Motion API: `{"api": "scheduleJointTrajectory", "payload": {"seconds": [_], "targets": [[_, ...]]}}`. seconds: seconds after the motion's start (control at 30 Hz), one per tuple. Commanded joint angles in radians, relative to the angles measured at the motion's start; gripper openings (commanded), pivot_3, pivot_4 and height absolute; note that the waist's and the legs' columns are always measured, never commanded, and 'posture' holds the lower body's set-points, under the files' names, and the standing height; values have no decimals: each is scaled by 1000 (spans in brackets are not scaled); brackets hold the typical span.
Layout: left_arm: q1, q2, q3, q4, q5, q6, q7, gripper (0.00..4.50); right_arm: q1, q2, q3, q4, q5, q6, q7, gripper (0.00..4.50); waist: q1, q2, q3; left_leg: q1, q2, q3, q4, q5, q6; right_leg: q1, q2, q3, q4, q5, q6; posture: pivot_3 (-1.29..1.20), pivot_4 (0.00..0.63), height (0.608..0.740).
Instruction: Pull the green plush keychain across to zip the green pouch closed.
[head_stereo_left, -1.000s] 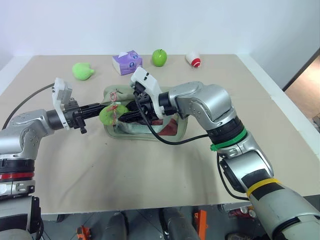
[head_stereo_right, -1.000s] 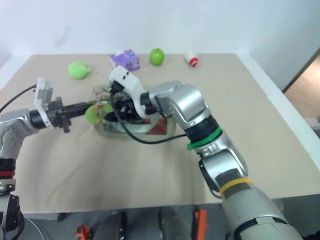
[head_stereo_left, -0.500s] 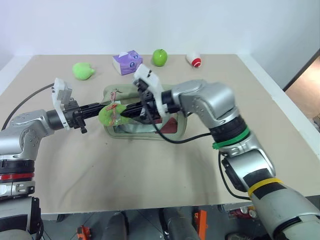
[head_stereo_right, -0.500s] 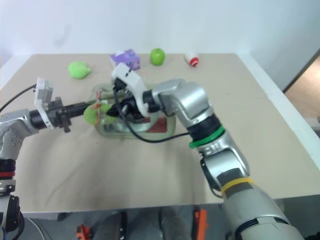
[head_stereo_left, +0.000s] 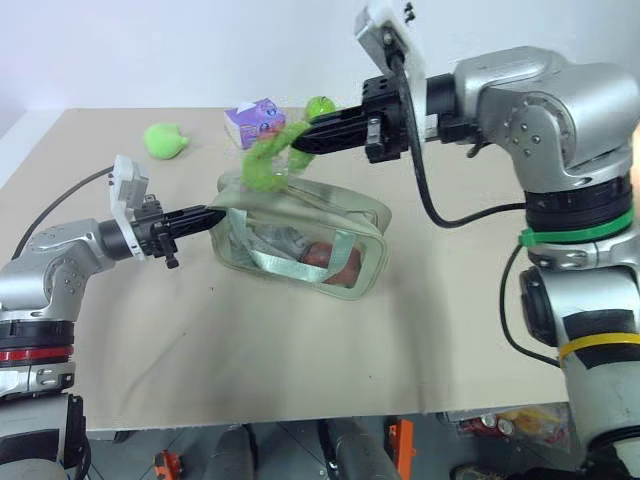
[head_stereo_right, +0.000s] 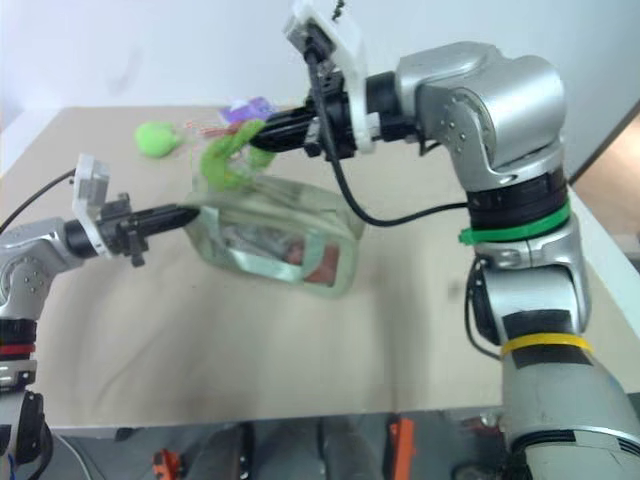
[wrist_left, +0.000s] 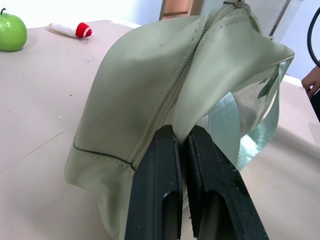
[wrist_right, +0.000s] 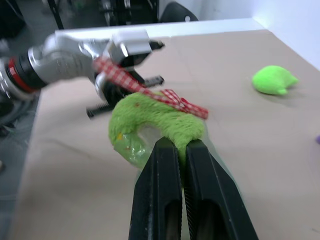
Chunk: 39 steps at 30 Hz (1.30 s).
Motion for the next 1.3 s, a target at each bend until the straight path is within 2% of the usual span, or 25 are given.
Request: {"api": "scheduleJointTrajectory", "payload": {"seconds": [0.03, 0.23, 0.43, 0.6, 0.83, 0.93, 1.07, 1.2, 1.3], "targets": [[-1, 6, 8, 7, 6, -3, 5, 0, -3, -65, -29, -50, -21, -77, 56, 26, 0, 0, 0, 0, 0, 0, -1, 0, 0, 0, 0, 0, 0, 0, 0, 0, 150, 740], [-9, 9, 4, 16, 9, -4, -1, 0, 65, -166, -24, -89, -67, -238, 194, 26, 1, 0, 0, 0, 0, 0, -2, 0, 0, -1, 0, 0, 0, -1, 0, 0, 150, 740], [3, 10, 8, 2, 3, 2, 1, 0, 154, -345, -27, -59, -213, -558, 336, 26, 6, 0, 0, 1, -1, 0, -2, 0, 0, 0, 0, 0, 0, -1, 0, 0, 150, 740], [34, 15, 25, -27, -14, 18, 8, 0, 294, -523, -4, 39, -443, -897, 330, 26, 6, 0, 0, 2, -1, 2, -2, 0, 0, 0, -1, 1, 0, -3, -3, 0, 150, 740], [98, 10, 78, -114, -80, 71, 71, 0, 590, -599, -53, 70, -532, -985, 233, 26, 6, 1, 1, 7, -1, 7, -2, 0, 0, 2, -2, 7, 0, -2, -2, 0, 150, 740], [118, 5, 87, -150, -107, 87, 101, 0, 721, -575, -53, 16, -548, -961, 165, 26, 6, 1, 1, 8, -1, 9, -2, 0, 0, 3, -2, 8, 0, -2, -1, 0, 150, 740], [136, -1, 92, -183, -133, 104, 136, 0, 846, -433, 32, -20, -644, -927, 1, 26, 5, 0, 0, 10, -1, 9, -1, 0, 0, 6, -2, 9, 0, -1, -1, 0, 150, 740], [141, 3, 90, -199, -149, 120, 156, 0, 859, -285, 102, 20, -736, -914, -88, 26, -3, -2, -2, 13, -1, 10, 2, 0, 0, 8, -1, 10, 1, 0, 1, 0, 150, 740], [136, 4, 91, -203, -156, 132, 172, 0, 830, -217, 132, 47, -781, -908, -97, 26, -18, -13, -3, 26, -1, 10, 2, 0, -1, 19, -1, 10, 0, 0, 1, 0, 150, 740]]}}
